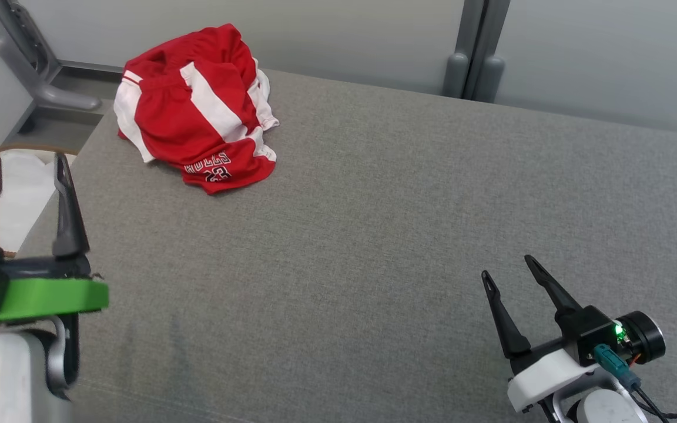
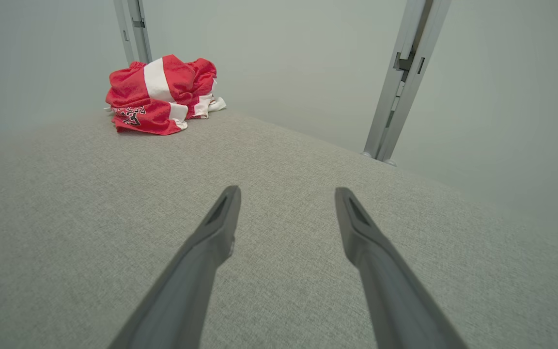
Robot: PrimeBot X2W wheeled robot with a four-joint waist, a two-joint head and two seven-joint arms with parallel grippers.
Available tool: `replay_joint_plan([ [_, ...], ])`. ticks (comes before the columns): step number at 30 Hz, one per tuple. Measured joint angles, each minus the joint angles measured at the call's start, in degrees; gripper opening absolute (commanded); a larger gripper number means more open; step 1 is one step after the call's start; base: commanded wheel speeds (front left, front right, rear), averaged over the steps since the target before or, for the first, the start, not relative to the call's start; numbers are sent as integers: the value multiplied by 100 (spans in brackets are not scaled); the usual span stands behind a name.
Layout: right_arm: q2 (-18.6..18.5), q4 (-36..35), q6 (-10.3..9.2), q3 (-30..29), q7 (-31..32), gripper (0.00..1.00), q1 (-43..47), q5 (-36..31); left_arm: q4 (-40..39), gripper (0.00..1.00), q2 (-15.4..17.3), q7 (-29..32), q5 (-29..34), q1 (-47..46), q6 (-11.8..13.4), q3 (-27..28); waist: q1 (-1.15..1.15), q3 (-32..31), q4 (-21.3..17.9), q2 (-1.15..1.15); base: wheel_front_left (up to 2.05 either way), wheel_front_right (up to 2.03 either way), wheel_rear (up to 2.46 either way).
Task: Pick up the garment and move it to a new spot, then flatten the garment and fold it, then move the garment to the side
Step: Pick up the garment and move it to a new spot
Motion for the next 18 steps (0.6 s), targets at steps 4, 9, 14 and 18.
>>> replay_joint_plan([
  [4, 0, -67, 0, 8, 0, 100, -169, -200, 221, 100, 431, 177, -44, -871, -97, 11, 0, 257, -125, 0, 0, 0, 0],
  [9, 0, -130, 0, 110, 0, 100, -461, -448, 883, 100, 750, 455, -474, -1807, -181, -7, 0, 644, -293, 0, 0, 0, 0],
  [14, 2, -202, 1, 199, 0, 100, -698, -645, 1956, 100, 990, 922, -996, -2398, -218, -247, 0, 1082, -513, 0, 0, 0, 0],
  [18, -3, -235, 1, 175, 0, 100, -750, -759, 2558, 100, 1128, 1294, -1425, -2767, -224, -665, 0, 1425, -690, 0, 0, 0, 0],
])
